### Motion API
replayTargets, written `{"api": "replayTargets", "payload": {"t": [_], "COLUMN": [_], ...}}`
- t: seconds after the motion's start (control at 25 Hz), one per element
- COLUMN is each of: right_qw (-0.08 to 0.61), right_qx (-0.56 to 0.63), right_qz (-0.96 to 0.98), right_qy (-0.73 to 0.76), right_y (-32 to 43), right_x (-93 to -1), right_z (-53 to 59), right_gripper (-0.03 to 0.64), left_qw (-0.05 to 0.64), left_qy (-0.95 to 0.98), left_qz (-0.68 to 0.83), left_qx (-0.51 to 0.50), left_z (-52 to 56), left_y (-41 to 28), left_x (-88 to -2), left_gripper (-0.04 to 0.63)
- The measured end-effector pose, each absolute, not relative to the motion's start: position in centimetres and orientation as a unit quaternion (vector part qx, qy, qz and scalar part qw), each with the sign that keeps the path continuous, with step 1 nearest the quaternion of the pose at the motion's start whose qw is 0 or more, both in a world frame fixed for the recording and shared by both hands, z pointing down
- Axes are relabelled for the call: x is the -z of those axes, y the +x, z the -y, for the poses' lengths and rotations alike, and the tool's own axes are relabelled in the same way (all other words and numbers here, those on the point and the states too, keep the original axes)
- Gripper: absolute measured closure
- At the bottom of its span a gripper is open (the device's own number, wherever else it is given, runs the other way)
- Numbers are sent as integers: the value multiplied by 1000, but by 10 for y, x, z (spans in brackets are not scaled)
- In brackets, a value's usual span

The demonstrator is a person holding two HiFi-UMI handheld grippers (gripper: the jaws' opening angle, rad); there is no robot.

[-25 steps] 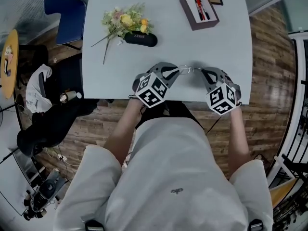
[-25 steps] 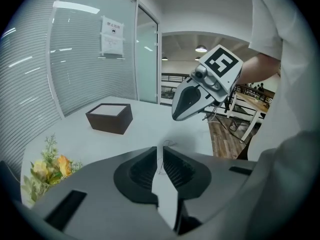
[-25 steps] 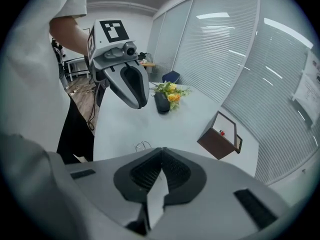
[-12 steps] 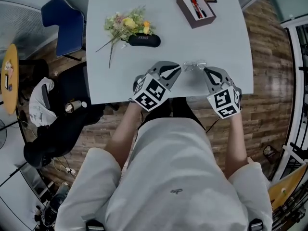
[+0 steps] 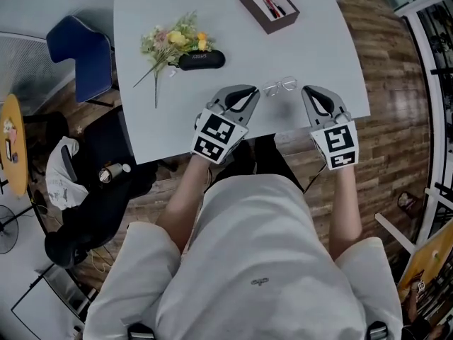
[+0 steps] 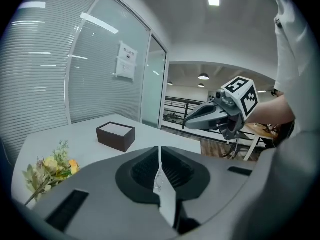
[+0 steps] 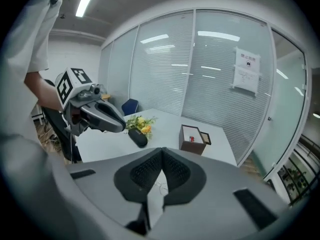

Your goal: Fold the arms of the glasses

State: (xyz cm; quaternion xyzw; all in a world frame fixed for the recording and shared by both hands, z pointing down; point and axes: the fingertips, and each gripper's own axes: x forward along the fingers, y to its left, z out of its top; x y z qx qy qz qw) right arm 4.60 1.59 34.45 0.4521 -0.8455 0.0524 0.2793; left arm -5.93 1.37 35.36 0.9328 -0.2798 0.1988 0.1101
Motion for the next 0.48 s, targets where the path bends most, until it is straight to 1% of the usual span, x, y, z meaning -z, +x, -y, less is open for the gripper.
{"api": "replayTargets", "payload": {"t": [0.2, 0.48], "right_qw": [216, 187], "right_qx": [-75, -82], "right_qz": [846, 850], "right_qy": [481, 485], "right_y": [50, 41], "right_x": [-325, -313], "right_z": [-22, -33], "right_gripper": [611, 612], "left_qw": [110, 100], "left_qy": [938, 945], "left_qz": [281, 278], "left_qx": [-168, -142], "left_z": [-14, -19], "left_y": [-62, -67], "left_x": [-335, -313], "left_gripper": [568, 574]}}
